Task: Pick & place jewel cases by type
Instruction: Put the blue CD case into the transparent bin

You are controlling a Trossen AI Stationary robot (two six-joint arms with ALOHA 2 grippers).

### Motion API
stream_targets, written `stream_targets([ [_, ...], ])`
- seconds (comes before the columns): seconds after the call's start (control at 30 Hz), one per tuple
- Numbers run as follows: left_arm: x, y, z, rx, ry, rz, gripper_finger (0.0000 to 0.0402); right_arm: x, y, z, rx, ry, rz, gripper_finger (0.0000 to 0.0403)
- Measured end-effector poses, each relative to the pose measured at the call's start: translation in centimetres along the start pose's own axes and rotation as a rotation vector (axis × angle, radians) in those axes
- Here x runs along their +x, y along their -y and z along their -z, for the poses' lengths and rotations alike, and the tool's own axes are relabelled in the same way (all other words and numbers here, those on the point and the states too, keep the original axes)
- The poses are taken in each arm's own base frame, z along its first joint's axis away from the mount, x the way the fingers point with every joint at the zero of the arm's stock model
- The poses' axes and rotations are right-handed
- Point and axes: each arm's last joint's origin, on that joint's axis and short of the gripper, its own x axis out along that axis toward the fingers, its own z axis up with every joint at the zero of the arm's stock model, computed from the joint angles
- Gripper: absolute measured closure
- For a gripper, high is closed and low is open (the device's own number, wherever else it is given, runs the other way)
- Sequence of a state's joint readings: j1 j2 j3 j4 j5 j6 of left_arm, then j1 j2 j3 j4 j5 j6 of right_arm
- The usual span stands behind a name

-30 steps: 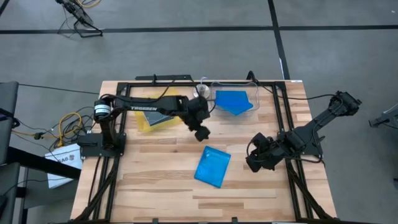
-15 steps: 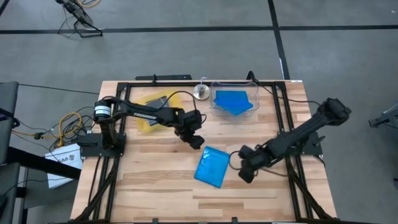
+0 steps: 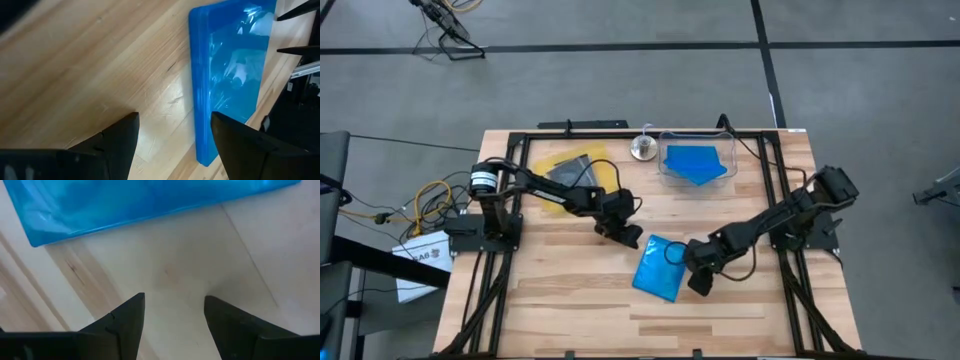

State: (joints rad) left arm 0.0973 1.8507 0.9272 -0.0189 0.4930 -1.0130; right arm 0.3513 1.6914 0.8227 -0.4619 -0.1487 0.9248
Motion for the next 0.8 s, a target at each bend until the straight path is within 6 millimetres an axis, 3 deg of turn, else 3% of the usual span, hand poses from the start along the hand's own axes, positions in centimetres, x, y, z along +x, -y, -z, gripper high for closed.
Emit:
stream_targets([
  [0.23, 0.4, 0.3, 0.7, 0.014, 0.044, -0.012, 0.0159, -0.1, 1.1, -2.4, -0.010, 0.079, -0.045, 0.0198],
  [0.5, 0.8, 0.7, 1.1, 0.028, 0.086, -0.018, 0.0159, -0.4, 1.4, -5.5, -0.014, 0.389, -0.040, 0.0200],
  [0.8, 1.0, 0.9, 1.1, 0.037, 0.139, -0.028, 0.0159, 0.2, 2.7, -8.6, 0.055, 0.483, -0.120, 0.0227],
])
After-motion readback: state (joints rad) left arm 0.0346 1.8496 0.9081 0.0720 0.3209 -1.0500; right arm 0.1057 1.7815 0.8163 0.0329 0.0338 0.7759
